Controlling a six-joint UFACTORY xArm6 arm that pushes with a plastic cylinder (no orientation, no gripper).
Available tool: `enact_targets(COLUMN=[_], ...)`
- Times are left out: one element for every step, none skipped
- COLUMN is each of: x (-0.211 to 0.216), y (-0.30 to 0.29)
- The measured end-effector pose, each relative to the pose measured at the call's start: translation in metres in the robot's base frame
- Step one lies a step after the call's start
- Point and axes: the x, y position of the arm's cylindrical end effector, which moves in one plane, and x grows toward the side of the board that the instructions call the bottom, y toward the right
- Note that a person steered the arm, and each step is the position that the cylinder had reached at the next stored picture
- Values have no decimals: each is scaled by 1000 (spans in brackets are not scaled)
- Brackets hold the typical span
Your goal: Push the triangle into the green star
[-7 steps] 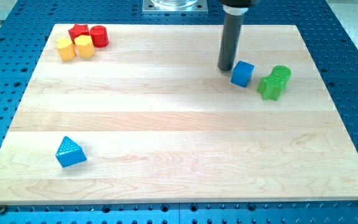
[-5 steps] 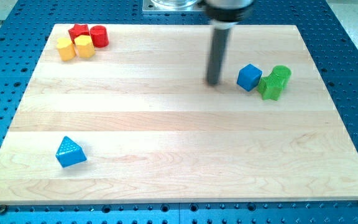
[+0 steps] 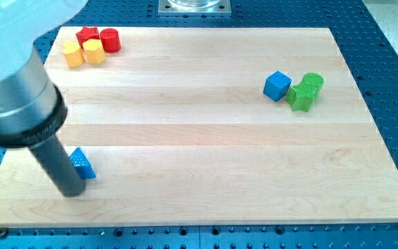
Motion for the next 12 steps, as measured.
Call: enact_targets(x=[-37, -54, -89, -93, -114, -104, -99, -132, -132, -137, -149, -149], y=[-6, 66, 105, 136, 197, 152, 94, 120, 186, 194, 202, 252])
